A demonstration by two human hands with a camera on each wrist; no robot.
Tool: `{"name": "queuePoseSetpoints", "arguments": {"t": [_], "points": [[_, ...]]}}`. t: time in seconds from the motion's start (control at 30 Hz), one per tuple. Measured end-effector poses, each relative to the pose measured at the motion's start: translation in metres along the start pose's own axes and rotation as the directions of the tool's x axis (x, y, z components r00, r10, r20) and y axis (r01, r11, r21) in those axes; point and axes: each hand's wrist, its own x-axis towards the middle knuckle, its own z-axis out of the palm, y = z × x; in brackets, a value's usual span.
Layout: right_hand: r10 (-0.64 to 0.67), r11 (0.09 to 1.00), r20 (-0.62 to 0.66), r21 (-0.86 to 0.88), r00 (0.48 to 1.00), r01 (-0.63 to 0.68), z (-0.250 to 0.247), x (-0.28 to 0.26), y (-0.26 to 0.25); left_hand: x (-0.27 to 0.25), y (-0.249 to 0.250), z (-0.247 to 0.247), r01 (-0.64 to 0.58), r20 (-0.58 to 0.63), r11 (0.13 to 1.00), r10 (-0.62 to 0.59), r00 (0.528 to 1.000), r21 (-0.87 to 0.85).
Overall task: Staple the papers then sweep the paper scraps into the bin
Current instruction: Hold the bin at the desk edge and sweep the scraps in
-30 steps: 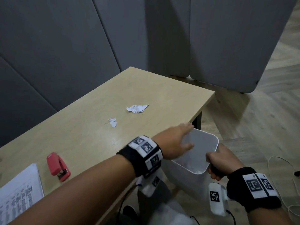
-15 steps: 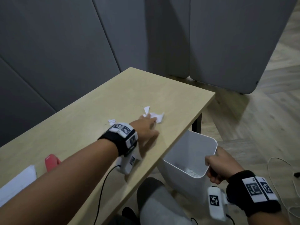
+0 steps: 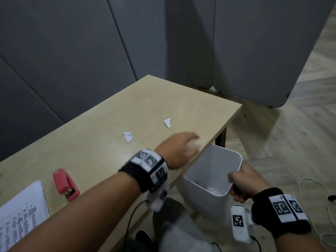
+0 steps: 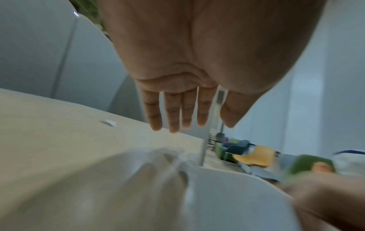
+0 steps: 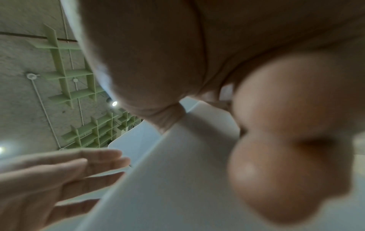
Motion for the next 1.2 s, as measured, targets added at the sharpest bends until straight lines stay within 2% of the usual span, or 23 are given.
{"name": "queuePoseSetpoints", "arguments": {"t": [0.07, 0.17, 0.27, 0.37, 0.5, 0.57, 0.7, 0.8, 0.9, 1.0, 1.1, 1.17, 1.2], "points": [[-0.007, 1.000, 0.001, 0.013, 1.000, 0.007, 0.001, -0.001, 0.000, 0.025, -0.027, -0.020, 0.149, -0.078, 0.987, -0.145, 0.986, 0.057], [-0.013, 1.000, 0.003, 0.028, 1.000, 0.013, 0.002, -0.002, 0.000, 0.055, -0.068, -0.047, 0.403, -0.095, 0.910, -0.395, 0.914, 0.098], [-0.012, 0.999, 0.002, 0.039, 1.000, 0.012, 0.002, -0.001, 0.002, 0.072, -0.095, -0.056, 0.499, -0.045, 0.842, -0.501, 0.864, 0.207], [-0.019, 0.999, 0.007, 0.049, 1.000, 0.018, 0.003, -0.001, 0.001, 0.087, -0.102, -0.050, 0.470, -0.009, 0.826, -0.492, 0.871, 0.310], [-0.012, 0.998, 0.006, 0.064, 1.000, 0.012, 0.004, 0.002, -0.002, 0.097, -0.093, -0.034, 0.408, 0.070, 0.858, -0.449, 0.891, 0.311], [-0.004, 0.997, -0.001, 0.076, 1.000, 0.005, 0.004, 0.003, -0.003, 0.094, -0.087, -0.028, 0.349, 0.086, 0.882, -0.393, 0.915, 0.317], [-0.006, 0.997, -0.011, 0.075, 1.000, 0.006, 0.003, 0.006, -0.004, 0.062, -0.047, -0.012, 0.175, 0.309, 0.930, -0.278, 0.910, 0.323], [-0.010, 0.997, -0.007, 0.073, 1.000, 0.010, 0.004, 0.009, -0.005, 0.023, -0.009, 0.010, 0.001, 0.385, 0.951, -0.126, 0.914, 0.308], [-0.017, 0.998, -0.005, 0.055, 1.000, 0.017, 0.005, 0.009, -0.007, -0.010, 0.022, 0.029, -0.098, 0.425, 0.969, -0.008, 0.905, 0.226], [-0.025, 0.999, -0.002, 0.038, 1.000, 0.025, 0.006, 0.007, -0.009, -0.023, 0.035, 0.036, -0.095, 0.413, 0.991, 0.047, 0.909, 0.096], [-0.027, 0.999, -0.003, 0.018, 1.000, 0.027, 0.009, 0.005, -0.009, -0.018, 0.024, 0.018, -0.050, 0.276, 0.998, 0.041, 0.960, 0.027], [-0.027, 1.000, -0.003, 0.014, 1.000, 0.027, 0.011, 0.003, -0.009, -0.009, 0.003, -0.005, 0.055, 0.135, 0.997, -0.061, 0.989, 0.047], [-0.028, 1.000, -0.002, 0.013, 1.000, 0.028, 0.012, 0.002, -0.009, -0.004, -0.012, -0.018, 0.144, 0.068, 0.988, -0.148, 0.987, 0.060]]}}
